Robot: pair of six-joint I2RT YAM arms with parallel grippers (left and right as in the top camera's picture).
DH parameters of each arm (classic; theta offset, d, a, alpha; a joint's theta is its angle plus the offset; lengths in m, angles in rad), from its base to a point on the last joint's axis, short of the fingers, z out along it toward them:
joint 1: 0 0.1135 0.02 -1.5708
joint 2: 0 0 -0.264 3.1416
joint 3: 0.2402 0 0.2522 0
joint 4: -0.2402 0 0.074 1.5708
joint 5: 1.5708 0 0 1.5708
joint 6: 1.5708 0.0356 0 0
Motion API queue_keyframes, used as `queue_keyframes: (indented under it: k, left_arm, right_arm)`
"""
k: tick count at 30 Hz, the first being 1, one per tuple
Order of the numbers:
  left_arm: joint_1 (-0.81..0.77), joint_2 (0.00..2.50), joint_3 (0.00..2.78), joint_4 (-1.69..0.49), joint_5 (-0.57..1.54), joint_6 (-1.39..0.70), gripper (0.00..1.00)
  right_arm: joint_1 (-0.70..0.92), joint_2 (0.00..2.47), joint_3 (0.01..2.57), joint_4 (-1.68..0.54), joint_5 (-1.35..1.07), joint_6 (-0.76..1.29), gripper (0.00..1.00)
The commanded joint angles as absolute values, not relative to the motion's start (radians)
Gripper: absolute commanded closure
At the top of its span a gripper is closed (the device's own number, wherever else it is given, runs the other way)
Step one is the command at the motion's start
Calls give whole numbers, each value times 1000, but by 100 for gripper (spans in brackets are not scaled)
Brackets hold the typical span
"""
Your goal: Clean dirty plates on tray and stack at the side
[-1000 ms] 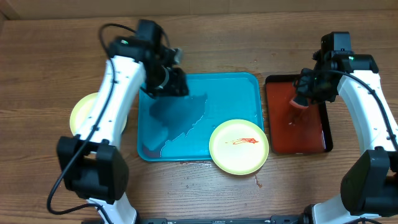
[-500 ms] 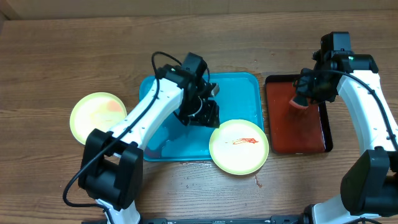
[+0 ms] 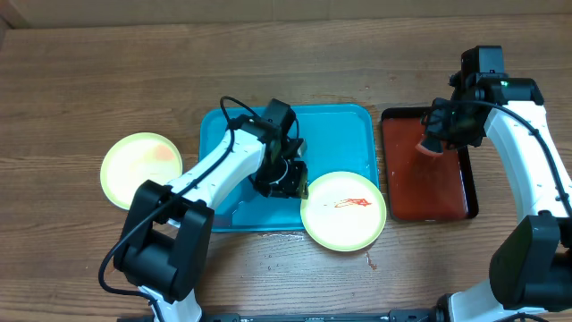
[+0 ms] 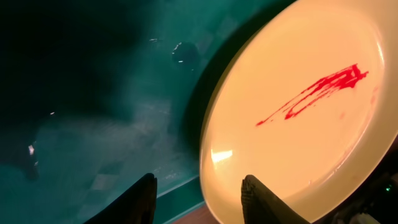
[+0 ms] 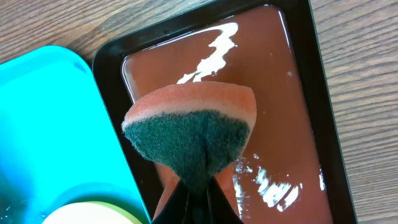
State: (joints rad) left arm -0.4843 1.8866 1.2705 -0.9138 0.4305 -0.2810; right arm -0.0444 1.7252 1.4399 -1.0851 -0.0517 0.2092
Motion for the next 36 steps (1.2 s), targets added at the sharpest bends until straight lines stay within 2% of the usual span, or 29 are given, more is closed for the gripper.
queue_keyframes:
  k: [1, 3, 9, 13, 19, 25, 28, 36]
  left_arm:
    - [-529, 1926, 1258, -888, 446, -312, 56]
    - [-545, 1956, 1259, -881, 447, -316, 58]
    - [-505, 2011, 1261, -881, 500, -322, 74]
    - [-489, 2011, 1261, -877, 517, -322, 96]
    - [-457, 2003, 1299, -883, 503, -320, 96]
    - [-385, 1987, 1371, -888, 371, -269, 96]
    - [-367, 1988, 1377, -884, 355, -221, 96]
    - [-365, 1988, 1364, -897, 354, -251, 96]
  right_arm:
    - [-46, 1717, 1454, -1079, -46, 213, 96]
    - [-46, 1717, 1454, -1079, -46, 213, 96]
    - [-46, 1717, 1454, -1079, -46, 213, 96]
    - [-46, 1717, 1454, -1074, -46, 213, 96]
    - [-43, 1717, 1454, -1058, -90, 189, 96]
    - [4, 1717, 1458, -1042, -118, 144, 96]
    - [59, 1717, 1475, -1033, -136, 114, 96]
    - [247, 1720, 1501, -933, -132, 161, 96]
